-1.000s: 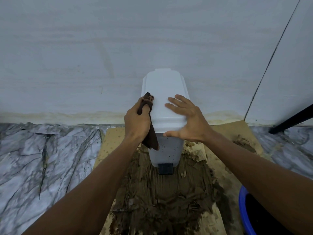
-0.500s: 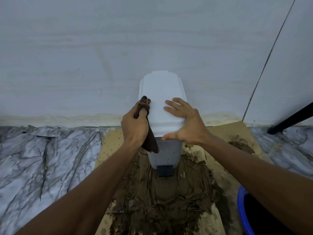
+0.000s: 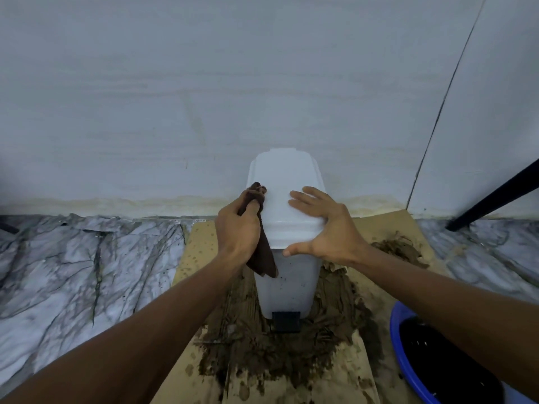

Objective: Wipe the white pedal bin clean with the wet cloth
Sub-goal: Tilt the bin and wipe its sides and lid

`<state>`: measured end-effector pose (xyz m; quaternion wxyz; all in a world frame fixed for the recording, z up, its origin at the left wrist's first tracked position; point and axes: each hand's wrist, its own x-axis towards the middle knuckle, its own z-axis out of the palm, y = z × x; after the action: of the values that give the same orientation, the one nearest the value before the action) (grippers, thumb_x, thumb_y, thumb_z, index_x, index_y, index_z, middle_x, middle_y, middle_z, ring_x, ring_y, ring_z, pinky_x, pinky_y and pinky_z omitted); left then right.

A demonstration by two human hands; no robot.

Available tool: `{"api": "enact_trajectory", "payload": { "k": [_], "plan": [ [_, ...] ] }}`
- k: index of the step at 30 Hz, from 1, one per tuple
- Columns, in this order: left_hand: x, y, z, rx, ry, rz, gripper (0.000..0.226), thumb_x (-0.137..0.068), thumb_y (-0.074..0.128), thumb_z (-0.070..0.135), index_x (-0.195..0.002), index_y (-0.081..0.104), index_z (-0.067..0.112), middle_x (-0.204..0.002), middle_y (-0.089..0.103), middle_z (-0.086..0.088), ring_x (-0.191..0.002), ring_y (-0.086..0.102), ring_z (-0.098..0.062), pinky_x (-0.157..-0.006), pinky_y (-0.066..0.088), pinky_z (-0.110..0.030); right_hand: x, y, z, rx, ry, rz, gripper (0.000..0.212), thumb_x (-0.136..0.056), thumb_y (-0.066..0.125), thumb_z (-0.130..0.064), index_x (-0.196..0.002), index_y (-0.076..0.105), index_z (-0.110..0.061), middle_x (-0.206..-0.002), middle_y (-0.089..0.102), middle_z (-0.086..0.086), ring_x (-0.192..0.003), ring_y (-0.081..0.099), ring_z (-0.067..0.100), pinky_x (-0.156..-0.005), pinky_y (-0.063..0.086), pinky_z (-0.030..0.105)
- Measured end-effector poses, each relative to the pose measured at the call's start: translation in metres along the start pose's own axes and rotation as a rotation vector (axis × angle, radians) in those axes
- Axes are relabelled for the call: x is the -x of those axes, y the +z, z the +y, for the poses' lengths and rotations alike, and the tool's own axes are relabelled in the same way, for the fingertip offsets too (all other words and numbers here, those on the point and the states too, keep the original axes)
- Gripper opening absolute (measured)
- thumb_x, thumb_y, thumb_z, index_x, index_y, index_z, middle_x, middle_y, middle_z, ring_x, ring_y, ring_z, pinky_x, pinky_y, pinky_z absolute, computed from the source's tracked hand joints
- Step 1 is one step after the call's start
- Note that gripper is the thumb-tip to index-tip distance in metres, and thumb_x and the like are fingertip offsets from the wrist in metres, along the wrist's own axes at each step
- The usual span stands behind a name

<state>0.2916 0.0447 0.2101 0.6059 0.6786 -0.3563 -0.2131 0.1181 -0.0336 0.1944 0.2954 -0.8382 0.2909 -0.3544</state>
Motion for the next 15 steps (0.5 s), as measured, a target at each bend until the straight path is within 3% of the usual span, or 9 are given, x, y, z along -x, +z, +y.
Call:
{"api": "enact_trajectory", "payload": {
  "k": [3, 6, 8, 15],
  "plan": [
    [0.015, -0.009, -0.011, -0.042, 0.032, 0.003, 0.031, -0.101, 0.053, 0.020, -0.126, 0.069, 0.028, -0.095, 0.065, 0.023, -0.082, 0.059, 0.009, -0.071, 0.043, -0.011, 0.018, 0.013, -0.006, 0.063, -0.004, -0.054, 0.095, -0.054, 0.089, -0.058, -0.138, 0.057, -0.028, -0.151, 0.042, -0.019, -0.148, 0.021, 0.001, -0.122, 0.024, 0.045],
    [0.026, -0.013, -0.025, -0.042, 0.073, 0.005, 0.033, -0.102, 0.050, 0.019, -0.130, 0.065, 0.029, -0.101, 0.066, 0.019, -0.088, 0.059, 0.010, -0.075, 0.045, -0.014, 0.025, 0.021, -0.002, 0.369, -0.120, -0.120, 0.088, -0.074, 0.062, -0.075, -0.148, 0.041, -0.032, -0.159, 0.031, -0.014, -0.152, 0.011, 0.006, -0.119, 0.011, 0.063],
    [0.029, -0.013, -0.030, -0.027, 0.109, 0.019, 0.032, -0.103, 0.049, 0.018, -0.129, 0.065, 0.029, -0.103, 0.064, 0.026, -0.092, 0.059, 0.014, -0.076, 0.044, -0.009, 0.024, 0.021, 0.006, 0.545, -0.268, -0.102, 0.085, -0.081, 0.050, -0.077, -0.150, 0.040, -0.027, -0.159, 0.033, -0.005, -0.152, 0.016, 0.013, -0.115, 0.010, 0.070],
    [0.017, -0.005, -0.036, 0.037, 0.164, 0.099, 0.030, -0.102, 0.050, 0.014, -0.121, 0.070, 0.026, -0.095, 0.066, 0.027, -0.087, 0.061, 0.013, -0.072, 0.043, -0.003, 0.000, 0.025, 0.026, 0.337, -0.473, 0.038, 0.076, -0.077, 0.072, -0.062, -0.134, 0.061, -0.013, -0.143, 0.056, 0.005, -0.139, 0.046, 0.019, -0.117, 0.019, 0.063]
  ]
}}
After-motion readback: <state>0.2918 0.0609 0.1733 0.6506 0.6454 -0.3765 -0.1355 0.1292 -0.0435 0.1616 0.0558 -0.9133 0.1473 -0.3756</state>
